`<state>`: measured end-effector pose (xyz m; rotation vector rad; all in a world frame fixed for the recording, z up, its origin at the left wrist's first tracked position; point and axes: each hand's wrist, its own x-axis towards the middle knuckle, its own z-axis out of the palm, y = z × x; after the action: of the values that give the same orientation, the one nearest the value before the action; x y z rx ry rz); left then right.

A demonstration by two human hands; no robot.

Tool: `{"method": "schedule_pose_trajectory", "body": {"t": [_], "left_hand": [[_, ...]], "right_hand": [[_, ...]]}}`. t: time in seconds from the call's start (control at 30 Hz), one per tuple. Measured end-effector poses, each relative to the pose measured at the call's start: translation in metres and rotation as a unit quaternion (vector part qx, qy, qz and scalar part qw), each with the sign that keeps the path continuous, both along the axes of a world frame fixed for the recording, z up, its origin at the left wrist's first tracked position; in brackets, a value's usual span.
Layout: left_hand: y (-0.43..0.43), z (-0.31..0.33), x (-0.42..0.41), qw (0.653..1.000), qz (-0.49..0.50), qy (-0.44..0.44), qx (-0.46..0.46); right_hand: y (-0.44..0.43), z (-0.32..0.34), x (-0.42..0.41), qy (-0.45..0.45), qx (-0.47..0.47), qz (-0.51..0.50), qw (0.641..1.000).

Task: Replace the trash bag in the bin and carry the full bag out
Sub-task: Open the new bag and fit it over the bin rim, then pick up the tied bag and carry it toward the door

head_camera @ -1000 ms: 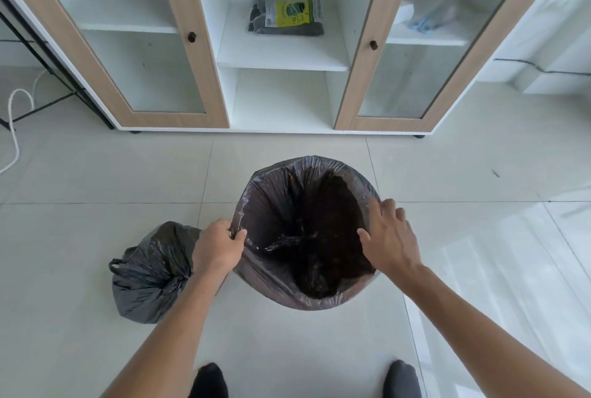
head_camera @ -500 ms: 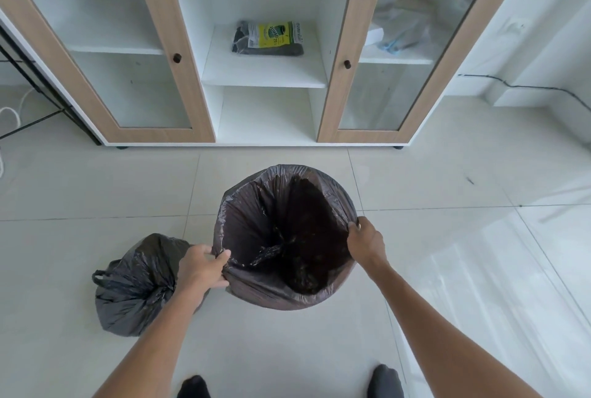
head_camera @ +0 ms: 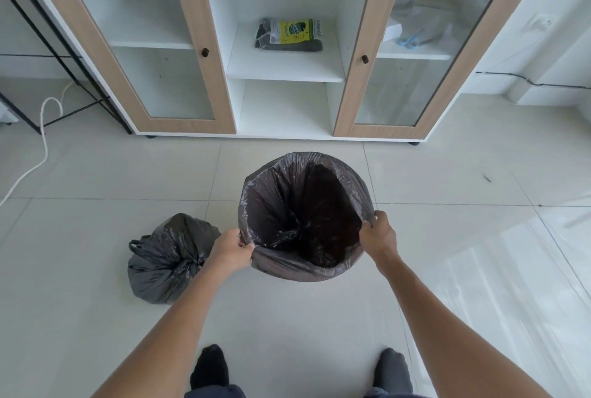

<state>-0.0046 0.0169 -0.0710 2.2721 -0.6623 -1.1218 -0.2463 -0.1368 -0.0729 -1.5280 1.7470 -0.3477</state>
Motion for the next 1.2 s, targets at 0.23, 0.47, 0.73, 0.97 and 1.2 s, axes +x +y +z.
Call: {"method": "schedule_pose_trajectory", "body": {"t": [0.23,0.47,0.73,0.97,1.2], "left_hand": [[0.008,0.014,-0.002,0.999,-0.031,0.032,-0.018],[0.014,0.033,-0.013,0.993,0.03,0.107,-0.028],[0.013,0.032,-0.02,0.992,0.038,0.118,-0.01],[0.045,0.029,0.008,0.999,-0.032,-0.024,-0.028],[0.108,0.024,0.064,0.966,-0.091,-0.242,-0.001]], "right_hand": [[0.012,0.007,0.004,0.008,0.056,0.001,0.998],[0.017,0.015,-0.004,-0.01,0.077,0.017,0.997],[0.017,0.014,-0.015,-0.031,0.086,0.019,0.996],[0.038,0.021,0.012,0.22,-0.086,0.175,0.956],[0.078,0.024,0.069,0.176,-0.222,0.313,0.907]]}}
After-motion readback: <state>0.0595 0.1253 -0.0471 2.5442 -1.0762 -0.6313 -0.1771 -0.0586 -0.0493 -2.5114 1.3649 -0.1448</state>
